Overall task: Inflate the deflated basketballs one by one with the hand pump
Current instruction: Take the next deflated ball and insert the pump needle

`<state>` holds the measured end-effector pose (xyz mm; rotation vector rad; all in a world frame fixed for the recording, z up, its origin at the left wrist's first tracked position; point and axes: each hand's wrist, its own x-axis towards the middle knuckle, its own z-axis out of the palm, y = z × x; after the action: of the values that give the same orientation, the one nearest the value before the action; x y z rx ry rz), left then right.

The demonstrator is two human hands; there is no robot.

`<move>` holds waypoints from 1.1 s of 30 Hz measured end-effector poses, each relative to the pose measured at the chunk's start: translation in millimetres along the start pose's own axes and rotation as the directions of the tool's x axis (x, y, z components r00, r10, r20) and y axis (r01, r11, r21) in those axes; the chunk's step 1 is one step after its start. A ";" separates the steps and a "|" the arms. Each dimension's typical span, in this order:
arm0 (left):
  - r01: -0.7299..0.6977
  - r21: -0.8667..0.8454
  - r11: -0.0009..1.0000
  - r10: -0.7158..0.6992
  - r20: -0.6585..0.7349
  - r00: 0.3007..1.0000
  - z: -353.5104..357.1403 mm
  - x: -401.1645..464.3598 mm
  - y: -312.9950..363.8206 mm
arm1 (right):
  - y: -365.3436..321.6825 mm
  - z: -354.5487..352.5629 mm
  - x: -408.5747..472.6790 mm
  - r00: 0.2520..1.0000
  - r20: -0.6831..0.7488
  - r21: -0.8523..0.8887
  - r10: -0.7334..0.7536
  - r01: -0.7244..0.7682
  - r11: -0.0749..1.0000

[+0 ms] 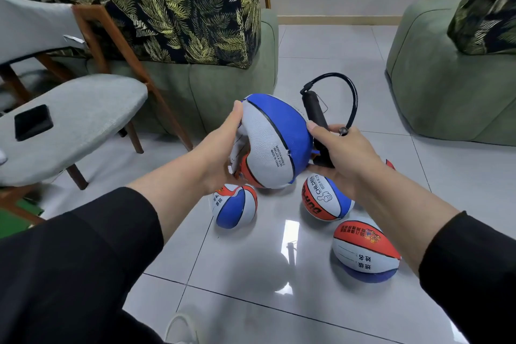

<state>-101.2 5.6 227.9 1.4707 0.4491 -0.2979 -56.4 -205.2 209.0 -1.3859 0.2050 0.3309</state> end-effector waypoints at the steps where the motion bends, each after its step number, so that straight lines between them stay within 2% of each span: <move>1: -0.038 0.012 0.999 0.038 -0.024 0.999 3.4 1.2 0.2 | -0.9 0.1 0.6 1.000 -0.009 0.009 0.006 -0.006 1.000; 3: -0.153 0.122 0.981 0.165 -0.092 0.982 10.1 -0.2 0.3 | -1.9 0.2 2.0 1.000 -0.026 0.020 0.014 -0.013 1.000; 5: -0.279 0.296 0.914 0.294 -0.006 0.956 16.1 -2.0 -4.9 | -3.2 0.3 3.2 0.999 -0.047 0.018 0.005 -0.004 1.000; 7: -0.326 0.433 0.840 0.336 0.056 0.940 20.8 -4.7 -13.2 | -3.4 -2.3 5.0 0.997 -0.070 -0.009 -0.016 0.015 1.000; 9: -0.346 0.546 0.763 0.407 0.010 0.913 22.7 -3.4 -19.9 | -4.4 -5.6 6.5 0.998 -0.067 -0.019 -0.012 0.011 1.000; 16: -0.332 0.518 0.788 0.448 -0.113 0.887 12.0 3.0 -19.2 | -1.8 -11.0 6.4 0.995 -0.032 -0.068 0.096 -0.098 0.993; 22: -0.356 0.480 0.802 0.502 -0.218 0.837 -2.6 5.7 -16.4 | -2.6 -20.2 3.8 0.995 -0.101 -0.460 0.026 -0.069 0.885; 26: -0.365 0.510 0.779 0.522 -0.205 0.828 -8.4 6.1 -17.6 | 3.0 -21.8 0.9 0.992 -0.052 -0.376 0.113 -0.125 0.918; 28: -0.362 0.557 0.748 0.530 -0.172 0.831 -7.5 6.0 -20.6 | 2.7 -21.4 0.0 0.993 -0.064 -0.379 0.102 -0.118 0.918; 30: -0.361 0.565 0.742 0.533 -0.169 0.829 -6.6 6.4 -21.3 | 3.1 -22.9 3.6 0.996 -0.080 -0.501 0.036 -0.071 0.862; 31: -0.363 0.567 0.740 0.539 -0.176 0.824 -7.0 6.8 -20.7 | 3.6 -24.7 6.4 0.997 -0.071 -0.612 -0.011 -0.035 0.790; 33: -0.362 0.575 0.734 0.551 -0.191 0.813 -10.4 8.6 -17.9 | 4.9 -28.0 10.4 0.996 -0.012 -0.824 -0.088 0.040 0.565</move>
<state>-103.0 15.1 207.7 2.1285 0.2677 0.2886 -46.9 -230.8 196.1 -2.3524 0.0231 0.3433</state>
